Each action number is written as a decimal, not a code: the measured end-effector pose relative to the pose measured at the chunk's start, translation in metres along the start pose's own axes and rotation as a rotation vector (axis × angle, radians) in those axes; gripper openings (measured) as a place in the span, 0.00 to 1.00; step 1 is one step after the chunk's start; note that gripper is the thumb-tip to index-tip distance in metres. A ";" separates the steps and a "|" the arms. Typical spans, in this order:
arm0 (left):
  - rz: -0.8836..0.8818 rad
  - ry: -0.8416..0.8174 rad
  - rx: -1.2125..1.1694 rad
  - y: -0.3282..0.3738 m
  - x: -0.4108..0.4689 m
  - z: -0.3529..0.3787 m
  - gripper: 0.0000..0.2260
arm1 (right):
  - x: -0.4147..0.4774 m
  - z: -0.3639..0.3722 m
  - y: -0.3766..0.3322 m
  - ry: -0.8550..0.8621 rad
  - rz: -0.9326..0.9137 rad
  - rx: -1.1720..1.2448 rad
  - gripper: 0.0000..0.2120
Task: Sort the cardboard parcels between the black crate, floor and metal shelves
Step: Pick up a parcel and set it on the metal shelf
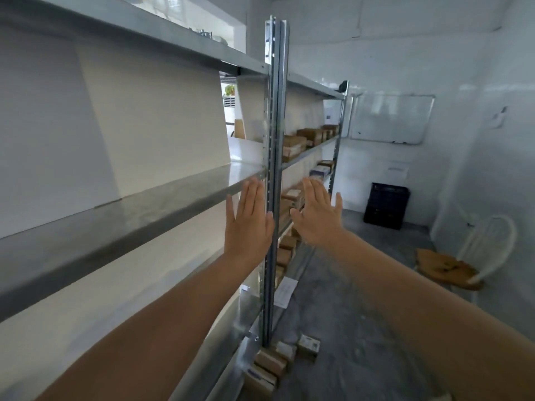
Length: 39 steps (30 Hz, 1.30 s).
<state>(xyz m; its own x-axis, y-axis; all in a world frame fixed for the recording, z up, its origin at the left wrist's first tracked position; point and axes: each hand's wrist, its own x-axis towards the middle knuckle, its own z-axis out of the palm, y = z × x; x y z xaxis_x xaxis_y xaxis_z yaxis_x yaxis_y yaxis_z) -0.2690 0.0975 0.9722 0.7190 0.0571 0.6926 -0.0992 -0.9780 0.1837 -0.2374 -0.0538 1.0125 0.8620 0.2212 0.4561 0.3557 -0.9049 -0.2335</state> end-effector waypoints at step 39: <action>0.004 -0.440 -0.065 0.027 0.049 0.252 0.27 | 0.072 0.198 0.187 -0.333 0.326 0.151 0.36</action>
<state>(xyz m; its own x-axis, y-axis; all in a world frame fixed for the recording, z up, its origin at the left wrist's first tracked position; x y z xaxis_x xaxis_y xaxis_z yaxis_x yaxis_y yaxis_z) -0.0630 0.0234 0.8352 0.9413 -0.0512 0.3336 -0.1355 -0.9626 0.2346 -0.0373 -0.1357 0.8318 0.9971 0.0613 0.0452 0.0751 -0.8891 -0.4516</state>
